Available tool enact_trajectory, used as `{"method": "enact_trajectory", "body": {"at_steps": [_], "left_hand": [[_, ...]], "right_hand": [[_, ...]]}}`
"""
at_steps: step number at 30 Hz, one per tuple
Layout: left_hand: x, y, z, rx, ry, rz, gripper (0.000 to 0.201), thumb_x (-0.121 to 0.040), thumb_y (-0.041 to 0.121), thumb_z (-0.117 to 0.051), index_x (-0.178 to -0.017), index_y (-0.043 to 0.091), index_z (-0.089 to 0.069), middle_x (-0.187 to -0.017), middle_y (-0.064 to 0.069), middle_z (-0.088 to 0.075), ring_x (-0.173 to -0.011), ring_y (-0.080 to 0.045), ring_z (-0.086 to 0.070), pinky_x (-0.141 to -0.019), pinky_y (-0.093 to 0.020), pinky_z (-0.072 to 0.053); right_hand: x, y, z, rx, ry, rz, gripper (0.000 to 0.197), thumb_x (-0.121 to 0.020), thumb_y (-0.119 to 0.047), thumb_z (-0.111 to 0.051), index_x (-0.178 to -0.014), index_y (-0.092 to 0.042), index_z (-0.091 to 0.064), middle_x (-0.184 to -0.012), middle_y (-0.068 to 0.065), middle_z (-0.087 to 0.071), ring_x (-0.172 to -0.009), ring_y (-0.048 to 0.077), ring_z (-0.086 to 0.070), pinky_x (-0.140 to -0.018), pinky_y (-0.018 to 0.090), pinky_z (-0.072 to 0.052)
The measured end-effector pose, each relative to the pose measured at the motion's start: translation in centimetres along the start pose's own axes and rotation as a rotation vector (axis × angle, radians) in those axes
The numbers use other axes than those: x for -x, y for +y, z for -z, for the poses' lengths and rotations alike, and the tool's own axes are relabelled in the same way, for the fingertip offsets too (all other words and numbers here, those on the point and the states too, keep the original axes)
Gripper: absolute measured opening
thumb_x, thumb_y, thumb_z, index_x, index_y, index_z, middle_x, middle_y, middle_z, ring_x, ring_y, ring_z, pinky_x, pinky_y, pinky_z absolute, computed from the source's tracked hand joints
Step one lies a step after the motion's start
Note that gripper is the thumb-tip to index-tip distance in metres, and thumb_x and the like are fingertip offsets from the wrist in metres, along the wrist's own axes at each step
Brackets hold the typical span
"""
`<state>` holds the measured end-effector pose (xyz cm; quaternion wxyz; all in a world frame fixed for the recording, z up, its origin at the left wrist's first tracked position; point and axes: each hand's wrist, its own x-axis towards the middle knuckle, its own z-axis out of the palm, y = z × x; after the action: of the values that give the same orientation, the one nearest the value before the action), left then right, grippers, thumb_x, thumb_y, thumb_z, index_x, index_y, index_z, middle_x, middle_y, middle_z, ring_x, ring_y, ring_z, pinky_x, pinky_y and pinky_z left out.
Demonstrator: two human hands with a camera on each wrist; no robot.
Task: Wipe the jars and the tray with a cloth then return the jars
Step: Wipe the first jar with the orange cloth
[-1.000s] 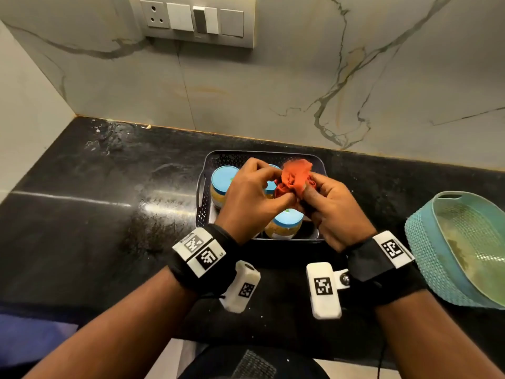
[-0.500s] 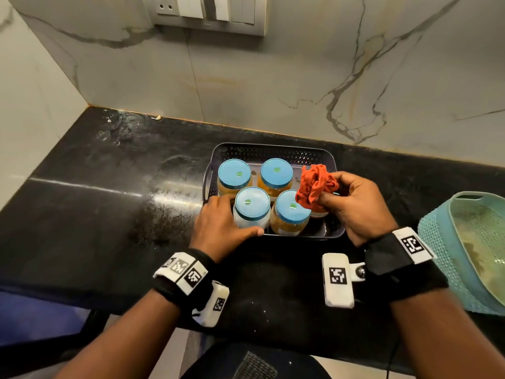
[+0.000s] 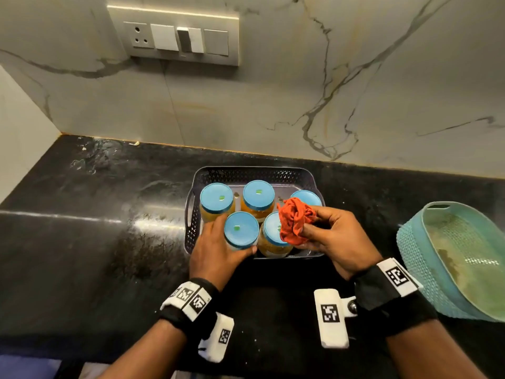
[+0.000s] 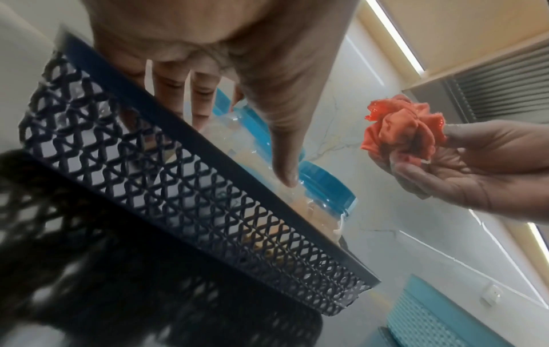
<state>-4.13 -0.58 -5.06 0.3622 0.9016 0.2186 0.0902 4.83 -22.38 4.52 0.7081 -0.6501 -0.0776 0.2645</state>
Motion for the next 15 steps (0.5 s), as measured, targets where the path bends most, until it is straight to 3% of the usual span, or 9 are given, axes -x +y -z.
{"method": "enact_trajectory", "body": {"at_steps": [5, 8, 11, 15], "left_hand": [[-0.1, -0.4, 0.8, 0.121, 0.011, -0.071, 0.092, -0.058, 0.062, -0.087, -0.137, 0.033, -0.05, -0.125, 0.008, -0.057, -0.118, -0.015, -0.055, -0.099, -0.036, -0.049], [-0.5, -0.3, 2.2, 0.211, 0.09, -0.143, 0.091, -0.057, 0.066, -0.082, -0.134, 0.029, -0.051, -0.125, 0.007, -0.056, -0.117, -0.015, -0.056, -0.1, -0.04, -0.05], [-0.7, 0.8, 4.0, 0.51, 0.079, -0.218, 0.087, -0.06, 0.053, -0.089, -0.132, 0.03, -0.047, -0.13, 0.004, -0.057, -0.123, -0.014, -0.057, -0.105, -0.04, -0.05], [-0.8, 2.6, 6.0, 0.787, 0.014, -0.252, 0.087, -0.061, 0.036, -0.092, -0.131, 0.032, -0.042, -0.129, -0.004, -0.06, -0.123, -0.022, -0.06, -0.104, -0.035, -0.049]], "right_hand": [[0.4, -0.5, -0.5, 0.024, 0.078, 0.106, 0.034, -0.072, -0.012, -0.077, -0.107, -0.012, -0.075, -0.105, 0.015, -0.075, -0.102, 0.033, -0.072, -0.085, 0.046, -0.059], [0.0, -0.8, -1.3, 0.014, 0.133, 0.15, 0.036, -0.072, -0.013, -0.074, -0.109, -0.015, -0.073, -0.105, 0.012, -0.076, -0.102, 0.031, -0.072, -0.082, 0.04, -0.06], [-0.2, -1.8, -2.7, -0.002, 0.135, 0.194, 0.041, -0.075, -0.023, -0.078, -0.115, -0.018, -0.069, -0.109, 0.012, -0.074, -0.103, 0.033, -0.071, -0.082, 0.046, -0.06], [-0.2, -4.5, -5.3, 0.044, 0.11, 0.302, 0.037, -0.077, -0.028, -0.072, -0.113, -0.02, -0.069, -0.105, 0.008, -0.076, -0.099, 0.026, -0.073, -0.079, 0.041, -0.061]]}}
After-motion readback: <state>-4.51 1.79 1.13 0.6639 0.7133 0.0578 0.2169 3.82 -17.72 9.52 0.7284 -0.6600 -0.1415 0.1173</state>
